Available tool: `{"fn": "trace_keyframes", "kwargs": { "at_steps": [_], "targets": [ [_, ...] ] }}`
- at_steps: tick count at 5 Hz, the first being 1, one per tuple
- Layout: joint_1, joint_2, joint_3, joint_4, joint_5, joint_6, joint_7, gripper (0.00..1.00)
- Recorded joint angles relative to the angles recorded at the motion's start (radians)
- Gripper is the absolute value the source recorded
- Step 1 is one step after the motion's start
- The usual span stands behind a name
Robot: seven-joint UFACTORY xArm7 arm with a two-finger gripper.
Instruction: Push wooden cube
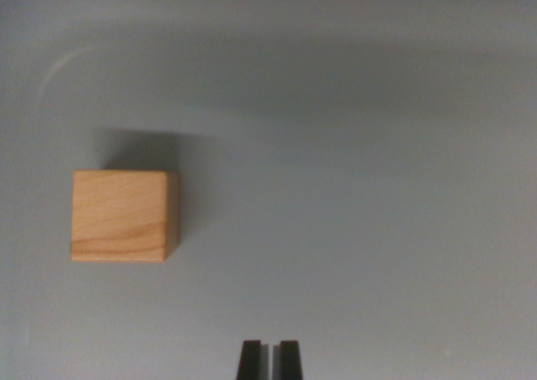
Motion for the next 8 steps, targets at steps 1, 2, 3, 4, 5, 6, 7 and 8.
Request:
{"fn": "trace_keyframes", "kwargs": {
  "at_steps": [1, 2, 3, 4, 5, 6, 7, 8],
  "targets": [
    [0.0, 0.0, 0.0, 0.0, 0.0, 0.0, 0.0, 0.0],
    [0.0122, 0.02, 0.006, -0.029, -0.0076, -0.046, 0.02, 0.0],
    [0.0122, 0.02, 0.006, -0.029, -0.0076, -0.046, 0.02, 0.0],
    [0.0239, 0.04, 0.013, -0.058, -0.0149, -0.09, 0.039, 0.0],
    [0.0239, 0.04, 0.013, -0.058, -0.0149, -0.09, 0.039, 0.0],
    [0.0351, 0.058, 0.019, -0.084, -0.0219, -0.131, 0.057, 0.0],
    [0.0351, 0.058, 0.019, -0.084, -0.0219, -0.131, 0.057, 0.0],
    [0.0454, 0.075, 0.024, -0.109, -0.0284, -0.17, 0.074, 0.0]
  ]
}}
